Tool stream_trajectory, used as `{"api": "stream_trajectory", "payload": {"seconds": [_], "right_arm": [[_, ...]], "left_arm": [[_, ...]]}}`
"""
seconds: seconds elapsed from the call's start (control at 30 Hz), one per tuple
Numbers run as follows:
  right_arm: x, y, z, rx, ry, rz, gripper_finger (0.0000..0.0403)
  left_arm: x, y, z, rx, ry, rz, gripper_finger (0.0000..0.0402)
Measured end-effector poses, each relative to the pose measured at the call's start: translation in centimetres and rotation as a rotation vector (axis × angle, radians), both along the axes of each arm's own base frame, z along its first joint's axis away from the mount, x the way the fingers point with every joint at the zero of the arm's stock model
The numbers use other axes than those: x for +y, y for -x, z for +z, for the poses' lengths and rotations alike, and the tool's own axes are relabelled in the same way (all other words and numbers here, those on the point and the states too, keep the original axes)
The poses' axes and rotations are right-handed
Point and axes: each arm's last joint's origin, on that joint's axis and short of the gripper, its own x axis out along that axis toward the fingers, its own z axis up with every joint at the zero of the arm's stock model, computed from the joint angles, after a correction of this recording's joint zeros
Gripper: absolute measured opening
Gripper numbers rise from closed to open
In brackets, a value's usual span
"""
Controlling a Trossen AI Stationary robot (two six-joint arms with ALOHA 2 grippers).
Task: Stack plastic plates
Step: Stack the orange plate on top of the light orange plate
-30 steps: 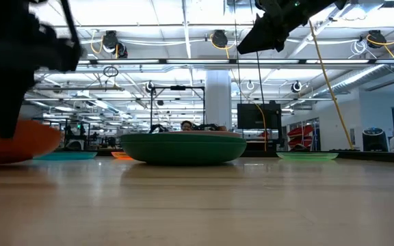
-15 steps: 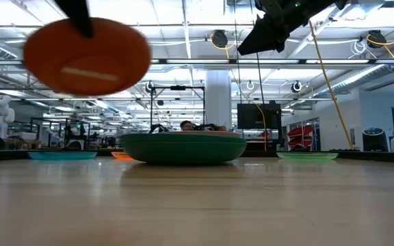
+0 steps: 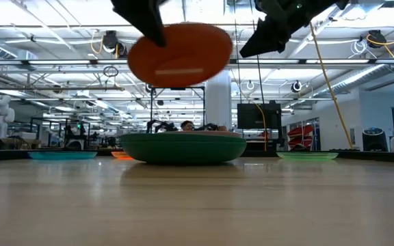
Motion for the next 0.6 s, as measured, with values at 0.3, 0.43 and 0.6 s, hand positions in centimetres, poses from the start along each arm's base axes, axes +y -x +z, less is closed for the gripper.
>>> {"api": "stream_trajectory", "payload": {"seconds": [0.3,0.43,0.6], "right_arm": [[0.1,0.4,-0.6,0.079,-0.008,0.005,0.0089],[0.1,0.4,-0.6,0.079,-0.008,0.006,0.0089],[0.1,0.4,-0.7,0.081,-0.008,0.005,0.0089]], "left_arm": [[4.4,-2.6,-2.0,0.079,0.043,-0.097,0.0011],[6.1,-3.8,-3.7,0.123,0.125,-0.148,0.0011],[8.2,-5.0,-6.2,0.180,0.146,-0.116,0.0011]]}}
